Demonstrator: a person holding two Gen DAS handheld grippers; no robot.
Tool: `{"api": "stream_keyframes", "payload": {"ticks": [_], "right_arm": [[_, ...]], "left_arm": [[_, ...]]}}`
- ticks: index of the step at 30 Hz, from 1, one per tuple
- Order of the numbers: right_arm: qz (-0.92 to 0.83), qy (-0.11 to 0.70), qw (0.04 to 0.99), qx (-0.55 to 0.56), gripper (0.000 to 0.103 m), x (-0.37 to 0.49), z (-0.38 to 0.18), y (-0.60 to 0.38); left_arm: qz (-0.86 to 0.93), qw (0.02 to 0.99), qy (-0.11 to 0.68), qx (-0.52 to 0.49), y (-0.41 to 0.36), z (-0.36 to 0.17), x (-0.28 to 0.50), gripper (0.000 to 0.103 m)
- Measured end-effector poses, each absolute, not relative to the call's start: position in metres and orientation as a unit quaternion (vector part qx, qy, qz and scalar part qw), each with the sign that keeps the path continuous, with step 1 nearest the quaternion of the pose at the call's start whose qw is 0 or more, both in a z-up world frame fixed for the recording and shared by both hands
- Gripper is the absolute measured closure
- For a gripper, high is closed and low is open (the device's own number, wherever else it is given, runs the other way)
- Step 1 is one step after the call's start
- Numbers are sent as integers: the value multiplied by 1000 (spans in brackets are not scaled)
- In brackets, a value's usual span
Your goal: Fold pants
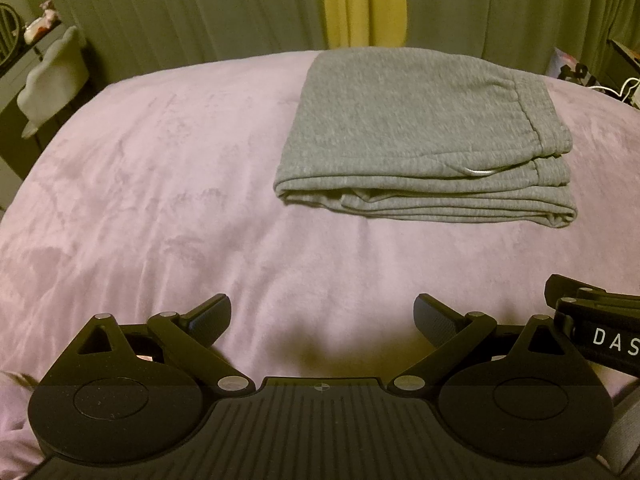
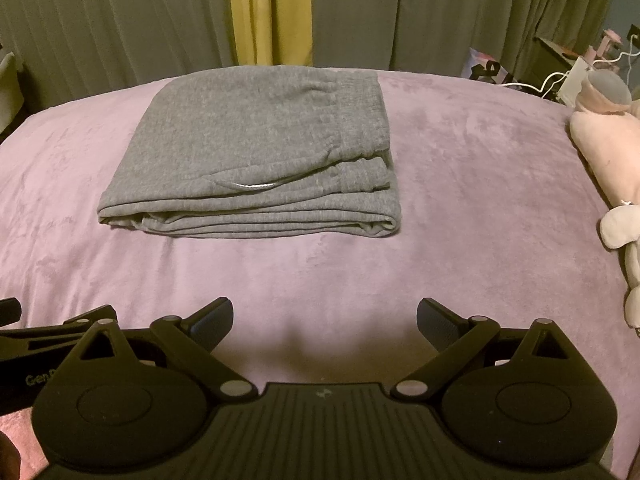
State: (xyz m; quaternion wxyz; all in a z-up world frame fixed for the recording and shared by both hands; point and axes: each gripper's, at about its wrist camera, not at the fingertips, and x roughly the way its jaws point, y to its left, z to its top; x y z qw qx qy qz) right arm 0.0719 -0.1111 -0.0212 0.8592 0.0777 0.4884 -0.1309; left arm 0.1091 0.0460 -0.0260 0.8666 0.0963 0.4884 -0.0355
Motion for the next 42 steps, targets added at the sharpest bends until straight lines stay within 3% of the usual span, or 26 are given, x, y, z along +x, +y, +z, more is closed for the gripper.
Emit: {"api": "stream_keyframes", "payload": {"ticks": [42], "right_arm": [[-139,489,857,82,5,71,-25,-110]], "left_arm": [[-41,864,492,96,47,-32,110,2]]}}
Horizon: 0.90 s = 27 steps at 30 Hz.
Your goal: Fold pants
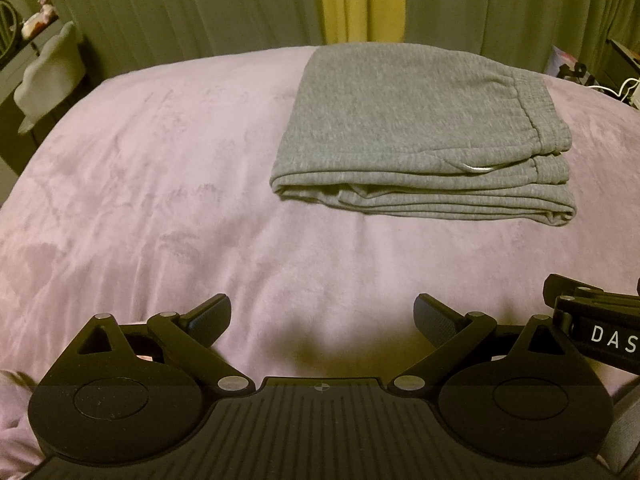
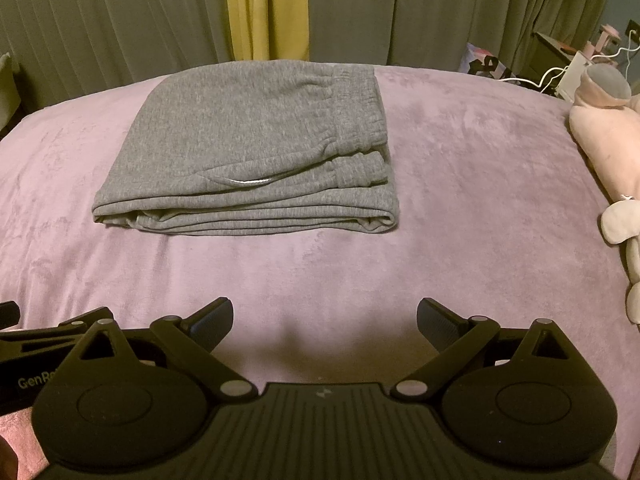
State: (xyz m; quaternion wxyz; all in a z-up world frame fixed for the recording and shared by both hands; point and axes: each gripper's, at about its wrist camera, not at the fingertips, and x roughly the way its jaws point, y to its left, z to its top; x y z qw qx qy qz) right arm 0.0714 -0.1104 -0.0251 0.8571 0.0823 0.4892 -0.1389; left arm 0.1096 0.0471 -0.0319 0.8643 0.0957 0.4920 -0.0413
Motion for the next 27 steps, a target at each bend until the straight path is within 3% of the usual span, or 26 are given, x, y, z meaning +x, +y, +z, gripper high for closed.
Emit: {"api": "stream_keyframes", "payload": {"ticks": [27], "right_arm": [[-139,489,857,86,5,71,-26,-112]], "left_arm": [[-43,862,495,95,47,-34,109,2]]}}
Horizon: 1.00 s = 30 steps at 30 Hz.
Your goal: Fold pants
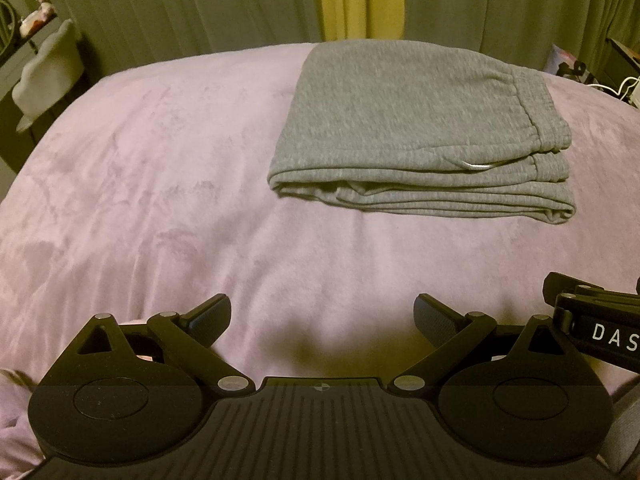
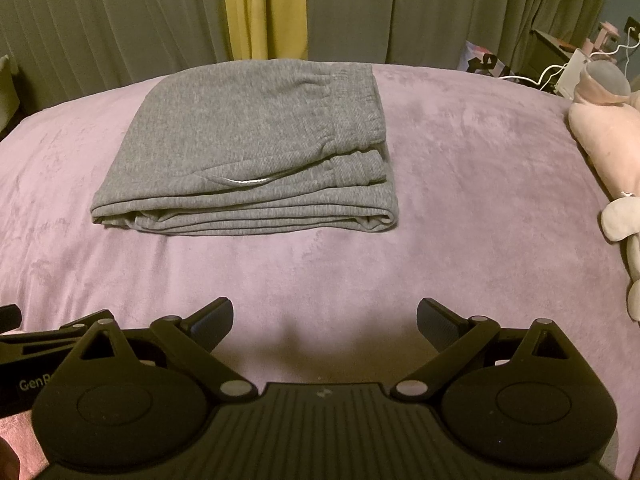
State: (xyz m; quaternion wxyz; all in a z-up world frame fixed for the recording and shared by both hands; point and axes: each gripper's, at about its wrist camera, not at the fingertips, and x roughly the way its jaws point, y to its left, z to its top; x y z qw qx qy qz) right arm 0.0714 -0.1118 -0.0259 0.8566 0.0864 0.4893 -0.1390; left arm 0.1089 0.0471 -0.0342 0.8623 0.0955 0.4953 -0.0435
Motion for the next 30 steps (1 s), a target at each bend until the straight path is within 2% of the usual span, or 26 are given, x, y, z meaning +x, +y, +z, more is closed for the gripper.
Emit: {"api": "stream_keyframes", "payload": {"ticks": [30], "right_arm": [[-142,485,859,77,5,72,-20,-107]], "left_arm": [[-49,863,495,92,49,-34,109,2]]}}
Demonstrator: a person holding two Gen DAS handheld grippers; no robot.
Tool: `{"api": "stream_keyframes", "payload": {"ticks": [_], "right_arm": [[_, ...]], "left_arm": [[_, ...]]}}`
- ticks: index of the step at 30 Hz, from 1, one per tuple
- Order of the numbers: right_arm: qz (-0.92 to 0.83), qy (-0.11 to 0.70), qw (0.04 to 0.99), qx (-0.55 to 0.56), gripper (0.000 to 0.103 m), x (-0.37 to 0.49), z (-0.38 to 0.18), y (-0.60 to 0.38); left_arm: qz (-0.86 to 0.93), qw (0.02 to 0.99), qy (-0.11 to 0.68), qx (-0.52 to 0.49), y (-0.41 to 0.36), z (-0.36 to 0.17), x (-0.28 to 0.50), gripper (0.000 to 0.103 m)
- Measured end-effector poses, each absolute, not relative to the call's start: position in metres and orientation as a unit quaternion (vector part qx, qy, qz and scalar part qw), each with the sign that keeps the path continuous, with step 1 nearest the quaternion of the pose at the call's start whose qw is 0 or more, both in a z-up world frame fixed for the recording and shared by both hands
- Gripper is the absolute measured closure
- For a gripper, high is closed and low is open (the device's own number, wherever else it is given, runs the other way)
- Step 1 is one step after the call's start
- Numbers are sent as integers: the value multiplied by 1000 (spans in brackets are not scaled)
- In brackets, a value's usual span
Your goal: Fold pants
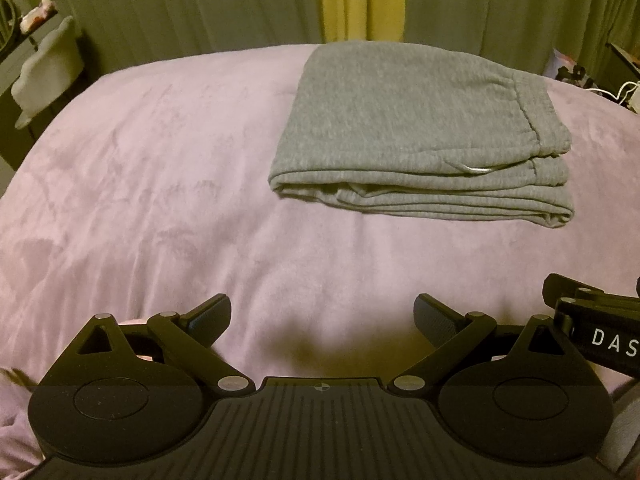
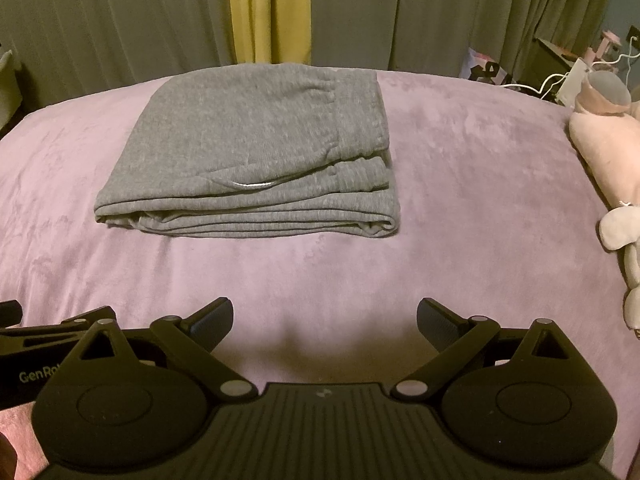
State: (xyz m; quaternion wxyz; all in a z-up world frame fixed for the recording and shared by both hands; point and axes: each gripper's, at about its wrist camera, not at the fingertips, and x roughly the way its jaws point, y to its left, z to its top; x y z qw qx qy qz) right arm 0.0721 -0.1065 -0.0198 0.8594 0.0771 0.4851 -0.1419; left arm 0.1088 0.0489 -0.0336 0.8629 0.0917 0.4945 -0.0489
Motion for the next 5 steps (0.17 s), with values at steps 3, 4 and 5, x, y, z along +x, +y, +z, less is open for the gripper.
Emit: {"api": "stream_keyframes", "payload": {"ticks": [3,4,5], "right_arm": [[-143,485,859,77,5,72,-19,-107],[-143,484,859,77,5,72,-19,-107],[-144,484,859,78,5,72,-19,-107]], "left_arm": [[-51,864,492,90,51,-33,109,2],[-51,865,491,92,50,-32,108,2],[-51,866,488,95,49,-31,108,2]]}}
